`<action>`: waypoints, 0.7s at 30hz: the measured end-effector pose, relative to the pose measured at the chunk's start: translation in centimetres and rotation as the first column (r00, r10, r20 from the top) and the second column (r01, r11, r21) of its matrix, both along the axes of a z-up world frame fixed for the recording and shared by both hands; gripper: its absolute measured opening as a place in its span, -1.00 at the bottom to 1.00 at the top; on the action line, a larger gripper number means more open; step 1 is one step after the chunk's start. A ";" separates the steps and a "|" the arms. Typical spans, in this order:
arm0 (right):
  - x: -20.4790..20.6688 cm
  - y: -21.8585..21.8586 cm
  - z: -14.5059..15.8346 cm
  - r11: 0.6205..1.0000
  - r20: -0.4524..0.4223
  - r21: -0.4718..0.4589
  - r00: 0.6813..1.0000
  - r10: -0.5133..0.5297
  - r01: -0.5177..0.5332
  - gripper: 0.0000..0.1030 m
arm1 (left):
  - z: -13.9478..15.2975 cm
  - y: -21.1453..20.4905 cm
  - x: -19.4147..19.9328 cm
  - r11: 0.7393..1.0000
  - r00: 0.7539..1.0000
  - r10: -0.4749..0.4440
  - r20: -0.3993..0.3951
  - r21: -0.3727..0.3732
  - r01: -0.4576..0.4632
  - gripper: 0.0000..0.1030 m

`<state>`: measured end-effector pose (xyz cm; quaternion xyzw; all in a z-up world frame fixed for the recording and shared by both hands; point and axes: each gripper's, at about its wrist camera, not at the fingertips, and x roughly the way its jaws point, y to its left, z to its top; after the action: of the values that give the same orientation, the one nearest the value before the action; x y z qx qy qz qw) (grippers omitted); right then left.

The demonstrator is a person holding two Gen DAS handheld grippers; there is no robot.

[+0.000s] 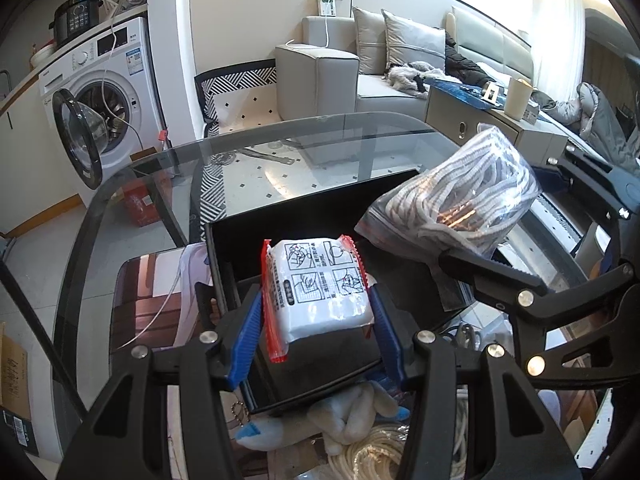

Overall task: Organize soft objects
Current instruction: 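Carry the packet with left tool into the black box while right tool drops the cord bag in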

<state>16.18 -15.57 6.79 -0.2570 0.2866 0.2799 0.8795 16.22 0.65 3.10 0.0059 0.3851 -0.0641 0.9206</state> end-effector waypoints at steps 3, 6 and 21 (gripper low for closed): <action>0.1 0.5 -0.2 1.000 0.003 -0.015 1.000 0.013 -0.013 0.52 | 0.1 0.1 -0.3 1.000 1.000 0.014 0.011 0.009 -0.014 0.00; 0.4 0.7 -0.5 0.999 -0.003 -0.027 1.000 0.030 -0.030 0.54 | 0.1 0.5 -0.6 1.000 1.000 0.021 0.016 -0.007 -0.021 0.00; 0.4 1.4 -0.7 0.997 0.010 -0.065 0.999 0.050 -0.049 0.72 | 0.1 0.9 -0.7 0.999 0.999 0.032 0.019 0.000 -0.032 0.02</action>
<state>16.62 -14.13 6.07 -0.2942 0.2839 0.2907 0.8651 15.52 1.57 3.24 0.0007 0.3763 -0.0492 0.9252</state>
